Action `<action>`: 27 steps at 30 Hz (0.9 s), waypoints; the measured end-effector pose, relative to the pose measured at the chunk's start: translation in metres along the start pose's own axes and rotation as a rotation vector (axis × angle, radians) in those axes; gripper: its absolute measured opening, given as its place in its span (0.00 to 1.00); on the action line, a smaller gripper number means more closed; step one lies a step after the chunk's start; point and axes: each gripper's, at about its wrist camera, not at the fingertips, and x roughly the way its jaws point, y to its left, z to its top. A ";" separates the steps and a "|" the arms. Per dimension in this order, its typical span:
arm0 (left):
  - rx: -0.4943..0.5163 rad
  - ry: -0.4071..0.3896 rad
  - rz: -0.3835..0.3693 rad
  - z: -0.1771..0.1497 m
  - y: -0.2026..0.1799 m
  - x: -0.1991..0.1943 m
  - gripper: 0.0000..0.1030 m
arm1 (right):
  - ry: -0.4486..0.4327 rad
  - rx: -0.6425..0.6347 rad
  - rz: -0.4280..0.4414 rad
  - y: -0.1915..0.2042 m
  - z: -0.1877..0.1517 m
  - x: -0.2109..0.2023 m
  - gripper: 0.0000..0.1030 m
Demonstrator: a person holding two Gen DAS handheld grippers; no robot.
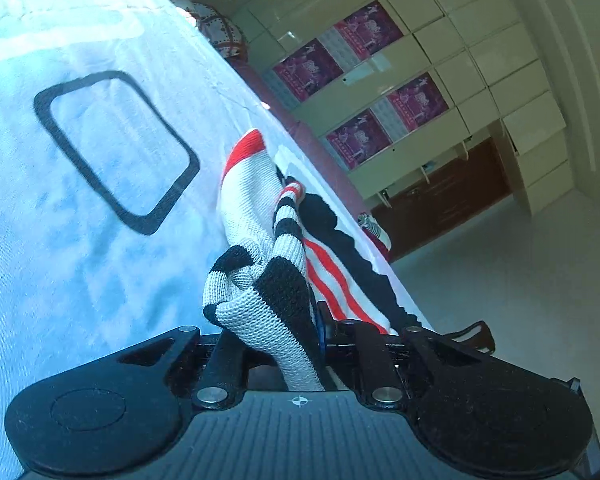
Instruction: Fold small clothes
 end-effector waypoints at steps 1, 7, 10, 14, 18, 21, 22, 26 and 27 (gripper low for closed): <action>0.024 -0.001 -0.010 0.005 -0.005 -0.002 0.14 | -0.001 0.002 -0.004 0.000 0.000 0.000 0.01; 0.065 0.018 -0.078 0.025 -0.025 -0.002 0.14 | -0.008 0.055 0.032 -0.008 -0.002 0.001 0.01; 0.103 0.020 -0.058 0.028 -0.039 -0.002 0.14 | -0.009 0.103 0.078 -0.018 -0.003 0.000 0.00; 0.223 0.015 -0.049 0.023 -0.075 -0.006 0.14 | -0.015 0.166 0.149 -0.036 0.000 -0.009 0.00; 0.372 0.014 -0.041 0.019 -0.129 -0.004 0.14 | -0.082 0.245 0.184 -0.072 -0.014 -0.039 0.05; 0.468 0.001 -0.057 0.008 -0.172 0.003 0.14 | -0.115 0.282 0.172 -0.108 -0.028 -0.065 0.06; 0.499 0.009 -0.070 0.002 -0.185 0.007 0.14 | -0.130 0.296 0.159 -0.120 -0.032 -0.075 0.06; 0.623 0.086 -0.130 -0.035 -0.232 0.032 0.14 | -0.178 0.386 0.105 -0.174 -0.047 -0.113 0.08; 0.646 0.113 -0.149 -0.046 -0.240 0.039 0.14 | -0.188 0.407 0.089 -0.187 -0.050 -0.122 0.08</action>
